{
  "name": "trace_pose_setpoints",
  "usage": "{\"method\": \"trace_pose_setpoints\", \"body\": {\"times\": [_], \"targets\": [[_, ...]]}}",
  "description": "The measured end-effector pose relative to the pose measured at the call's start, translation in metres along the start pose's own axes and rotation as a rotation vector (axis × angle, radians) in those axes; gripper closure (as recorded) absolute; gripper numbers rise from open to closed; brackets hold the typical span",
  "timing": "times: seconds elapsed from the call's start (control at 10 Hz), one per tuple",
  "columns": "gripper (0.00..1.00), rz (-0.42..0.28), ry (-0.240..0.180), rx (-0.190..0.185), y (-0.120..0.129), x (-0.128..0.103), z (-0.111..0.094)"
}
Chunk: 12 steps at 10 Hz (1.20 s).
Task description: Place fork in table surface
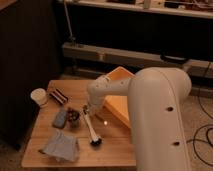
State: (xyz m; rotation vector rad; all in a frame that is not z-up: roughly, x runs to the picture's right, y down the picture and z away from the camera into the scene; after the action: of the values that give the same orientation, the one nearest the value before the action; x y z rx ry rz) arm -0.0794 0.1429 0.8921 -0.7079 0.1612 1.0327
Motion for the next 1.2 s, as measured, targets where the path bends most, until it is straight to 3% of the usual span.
{"method": "trace_pose_setpoints", "body": {"times": [0.2,0.5,0.7,1.0,1.1,1.2], "targets": [[0.99,-0.001,0.008,-0.003,0.005,-0.001,0.002],[1.00,0.042,0.019,0.009,0.010,-0.003,-0.001],[1.00,0.107,0.001,0.026,0.000,-0.002,-0.026],[1.00,0.185,-0.068,0.030,-0.009,0.001,-0.095],[1.00,0.198,-0.098,0.010,-0.008,0.004,-0.120],[1.00,0.202,-0.144,-0.045,-0.006,0.009,-0.153]]}}
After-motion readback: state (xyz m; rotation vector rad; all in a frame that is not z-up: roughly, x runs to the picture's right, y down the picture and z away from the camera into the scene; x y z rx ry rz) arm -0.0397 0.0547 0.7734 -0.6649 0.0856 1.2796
